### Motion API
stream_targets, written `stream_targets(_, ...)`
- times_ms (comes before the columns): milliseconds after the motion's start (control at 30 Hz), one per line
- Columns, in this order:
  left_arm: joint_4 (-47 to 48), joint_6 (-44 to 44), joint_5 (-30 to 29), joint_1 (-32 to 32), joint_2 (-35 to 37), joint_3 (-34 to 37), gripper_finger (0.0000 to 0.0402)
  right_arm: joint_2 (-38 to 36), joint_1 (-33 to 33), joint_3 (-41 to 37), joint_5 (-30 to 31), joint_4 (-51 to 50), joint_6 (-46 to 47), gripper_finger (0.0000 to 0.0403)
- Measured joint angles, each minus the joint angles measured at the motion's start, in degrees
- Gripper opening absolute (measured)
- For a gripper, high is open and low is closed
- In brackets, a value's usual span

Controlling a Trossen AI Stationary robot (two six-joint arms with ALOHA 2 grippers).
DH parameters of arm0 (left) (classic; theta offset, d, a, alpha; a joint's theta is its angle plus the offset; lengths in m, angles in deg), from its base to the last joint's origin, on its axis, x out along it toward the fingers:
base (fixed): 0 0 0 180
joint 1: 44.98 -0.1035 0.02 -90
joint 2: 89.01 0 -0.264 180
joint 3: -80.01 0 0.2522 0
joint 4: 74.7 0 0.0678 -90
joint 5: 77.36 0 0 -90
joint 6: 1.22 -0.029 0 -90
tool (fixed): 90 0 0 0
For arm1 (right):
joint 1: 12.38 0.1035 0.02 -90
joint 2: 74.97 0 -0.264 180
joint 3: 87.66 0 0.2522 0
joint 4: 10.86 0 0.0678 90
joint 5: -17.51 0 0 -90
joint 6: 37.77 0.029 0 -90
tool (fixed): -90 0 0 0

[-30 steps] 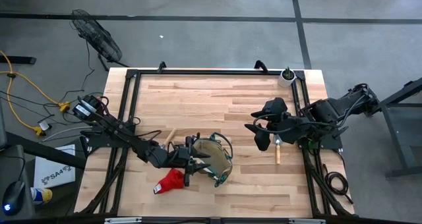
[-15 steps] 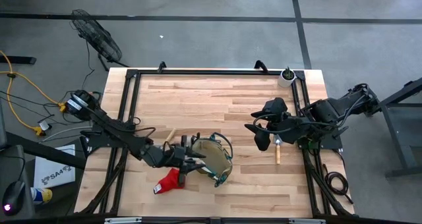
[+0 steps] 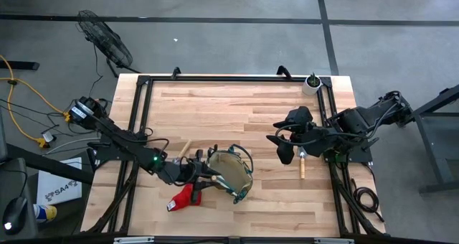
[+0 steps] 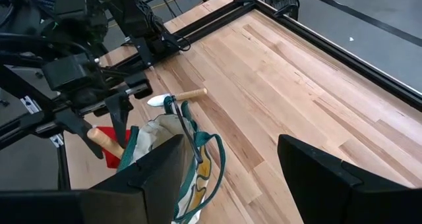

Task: Pick & Place Garden tools in Gardening bag
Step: Put the brown hand rake into the light brown gardening bag

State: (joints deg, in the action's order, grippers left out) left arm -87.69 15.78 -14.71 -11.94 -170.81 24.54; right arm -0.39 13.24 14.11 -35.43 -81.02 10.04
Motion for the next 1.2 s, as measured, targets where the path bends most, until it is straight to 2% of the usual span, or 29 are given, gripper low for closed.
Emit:
stream_targets(133,-0.5,0.0,0.1,0.1,0.0,0.0,0.0122,0.0,0.0,0.0,0.0,-0.1,0.0,0.0235)
stream_targets(300,-0.4,-0.1,3.6,0.1,0.0,0.0,0.0058,0.0,0.0,0.0,0.0,-0.2,0.0,0.0235)
stream_targets(700,0.5,-0.9,3.8,1.2,0.0,0.0,0.0058,0.0,0.0,0.0,0.1,-0.4,0.0,0.0235)
stream_targets(900,2.0,-7.0,-2.8,2.7,0.0,0.0,0.0058,0.0,0.0,0.0,0.1,-0.9,0.0,0.0235)
stream_targets(1000,0.7,-10.1,-4.2,2.7,0.0,0.0,0.0058,0.0,0.0,0.0,0.1,-0.9,0.0,0.0235)
stream_targets(1200,0.5,-12.3,-1.9,2.6,-0.4,0.0,0.0063,0.0,0.0,0.0,0.3,-0.9,0.0,0.0235)
